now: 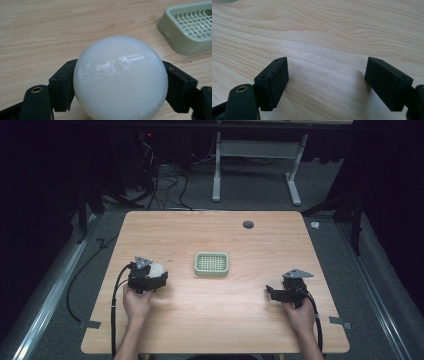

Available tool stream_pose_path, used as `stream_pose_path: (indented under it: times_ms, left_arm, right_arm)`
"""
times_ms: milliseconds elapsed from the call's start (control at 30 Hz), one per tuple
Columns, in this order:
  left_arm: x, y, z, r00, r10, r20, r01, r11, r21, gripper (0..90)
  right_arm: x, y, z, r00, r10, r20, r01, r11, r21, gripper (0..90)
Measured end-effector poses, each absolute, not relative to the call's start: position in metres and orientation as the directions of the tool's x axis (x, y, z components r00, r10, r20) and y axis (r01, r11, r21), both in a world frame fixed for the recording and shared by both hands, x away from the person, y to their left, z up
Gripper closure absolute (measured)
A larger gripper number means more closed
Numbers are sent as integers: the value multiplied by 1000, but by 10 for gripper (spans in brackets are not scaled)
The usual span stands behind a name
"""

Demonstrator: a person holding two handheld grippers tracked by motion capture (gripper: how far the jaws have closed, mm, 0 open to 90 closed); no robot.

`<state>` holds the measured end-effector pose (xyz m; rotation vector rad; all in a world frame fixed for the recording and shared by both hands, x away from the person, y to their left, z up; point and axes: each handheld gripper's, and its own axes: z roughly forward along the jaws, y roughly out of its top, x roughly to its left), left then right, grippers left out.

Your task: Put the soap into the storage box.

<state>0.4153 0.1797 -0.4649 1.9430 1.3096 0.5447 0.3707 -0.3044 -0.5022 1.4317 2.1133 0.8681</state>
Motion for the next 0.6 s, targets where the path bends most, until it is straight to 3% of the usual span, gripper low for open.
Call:
stream_pose_path:
  times_ms: [600]
  left_arm:
    - [400, 175, -452, 442, 896, -32, 595, -267, 758, 241]
  right_arm:
    - [371, -304, -502, -366, 931, -13, 653, 267, 709, 200]
